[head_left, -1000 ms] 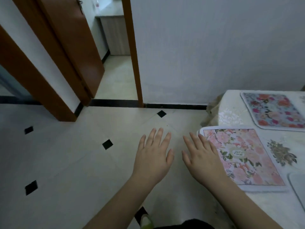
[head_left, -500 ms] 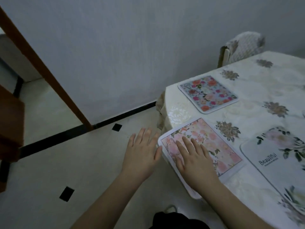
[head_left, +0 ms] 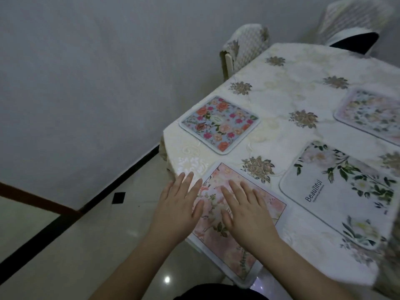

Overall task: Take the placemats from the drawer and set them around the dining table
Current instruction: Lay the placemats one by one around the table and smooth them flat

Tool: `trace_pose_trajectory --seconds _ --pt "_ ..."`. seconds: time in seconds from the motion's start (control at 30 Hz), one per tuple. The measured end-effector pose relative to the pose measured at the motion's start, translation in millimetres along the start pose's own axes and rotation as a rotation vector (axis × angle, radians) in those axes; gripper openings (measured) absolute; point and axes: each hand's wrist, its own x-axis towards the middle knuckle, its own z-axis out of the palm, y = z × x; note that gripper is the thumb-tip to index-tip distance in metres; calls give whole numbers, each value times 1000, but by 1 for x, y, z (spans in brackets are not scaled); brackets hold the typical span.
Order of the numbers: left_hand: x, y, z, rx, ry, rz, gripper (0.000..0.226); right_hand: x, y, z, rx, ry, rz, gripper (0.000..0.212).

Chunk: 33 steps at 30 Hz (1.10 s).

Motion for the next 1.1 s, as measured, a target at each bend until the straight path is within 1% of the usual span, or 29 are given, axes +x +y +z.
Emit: trace_pose_trajectory --seconds 0.3,0.4,0.5,0.57,0.67,0.87,1.0,1.1 --pt "60 -10 36 78 -30 273 58 9 1 11 6 21 271 60" --pt "76 -18 44 50 -45 374 60 13 -12 20 -32 20 361 59" --pt "88 -27 50 7 -56 487 64 17 -30 28 -35 13 491 58" --pt "94 -36 55 -12 -64 570 64 17 -43 32 -40 17 586 58" --pt "102 -46 60 -23 -71 649 63 13 -58 36 -53 21 688 58" --pt "101 -50 71 -39 -86 744 62 -7 -71 42 -64 38 806 57" --pt "98 -52 77 -20 -108 702 62 -23 -64 57 -3 -22 829 59" --pt "90 -50 82 -4 -142 684 61 -30 -58 67 46 -70 827 56"
